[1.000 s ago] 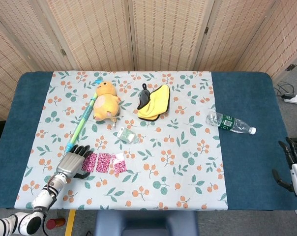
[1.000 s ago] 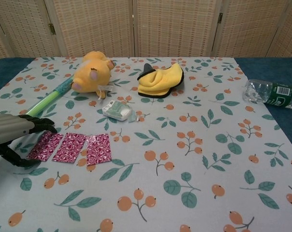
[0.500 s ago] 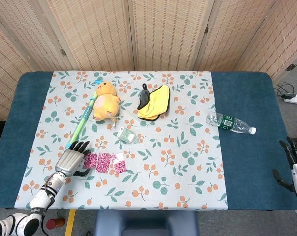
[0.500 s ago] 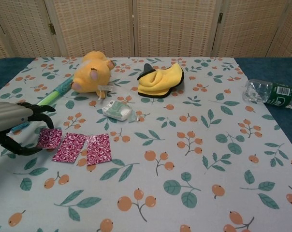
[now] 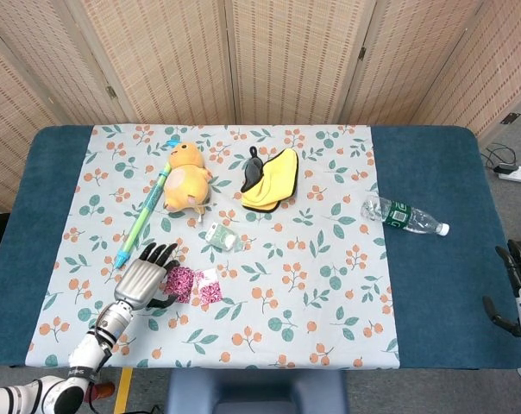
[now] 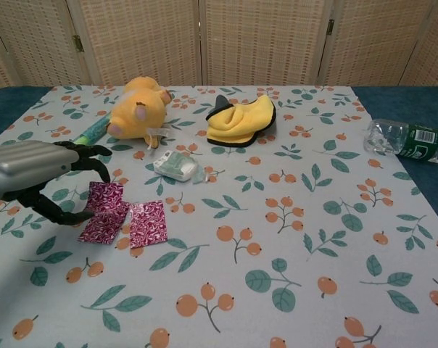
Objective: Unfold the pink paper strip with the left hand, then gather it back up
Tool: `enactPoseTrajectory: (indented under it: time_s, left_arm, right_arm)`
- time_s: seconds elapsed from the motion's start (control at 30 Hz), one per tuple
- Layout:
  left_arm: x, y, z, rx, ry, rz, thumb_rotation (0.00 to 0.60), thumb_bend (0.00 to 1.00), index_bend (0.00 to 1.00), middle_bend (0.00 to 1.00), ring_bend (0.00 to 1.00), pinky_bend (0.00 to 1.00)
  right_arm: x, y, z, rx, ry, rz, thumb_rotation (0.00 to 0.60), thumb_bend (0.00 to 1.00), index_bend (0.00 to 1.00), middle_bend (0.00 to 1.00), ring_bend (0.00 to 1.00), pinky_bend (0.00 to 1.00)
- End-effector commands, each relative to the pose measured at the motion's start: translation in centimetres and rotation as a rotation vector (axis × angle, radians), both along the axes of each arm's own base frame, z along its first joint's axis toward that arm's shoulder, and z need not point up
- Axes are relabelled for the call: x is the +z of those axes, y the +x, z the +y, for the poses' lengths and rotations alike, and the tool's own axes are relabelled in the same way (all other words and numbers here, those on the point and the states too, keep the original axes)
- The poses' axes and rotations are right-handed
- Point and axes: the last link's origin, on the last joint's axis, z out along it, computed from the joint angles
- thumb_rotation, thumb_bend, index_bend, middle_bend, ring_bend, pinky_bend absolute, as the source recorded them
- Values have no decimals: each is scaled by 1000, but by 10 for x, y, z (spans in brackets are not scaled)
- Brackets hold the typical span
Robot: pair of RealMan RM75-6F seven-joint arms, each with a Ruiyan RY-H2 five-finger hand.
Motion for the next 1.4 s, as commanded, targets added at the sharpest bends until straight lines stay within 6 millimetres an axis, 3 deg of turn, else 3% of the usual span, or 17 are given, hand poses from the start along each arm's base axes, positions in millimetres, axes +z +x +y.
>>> enactPoseTrajectory:
  time_s: [0.03,0.5,1.4]
  left_arm:
    - [-12,17,-1,-2,-16,-16,411,369,261,0,0,0]
    - [-43,44,-5,32,-28,20,415,369,261,0,0,0]
    - [-53,50,-6,81,-2,81,415,369,216,0,0,0]
  right_arm:
    - [1,-1,0,-2,-2,-1,600,397,0,0,0,0]
    - [3,-7,2,-19,-3,-4,600,397,0,0,0,0]
    - [5,-14,5,-34,-11,-13,600,397,0,0,0,0]
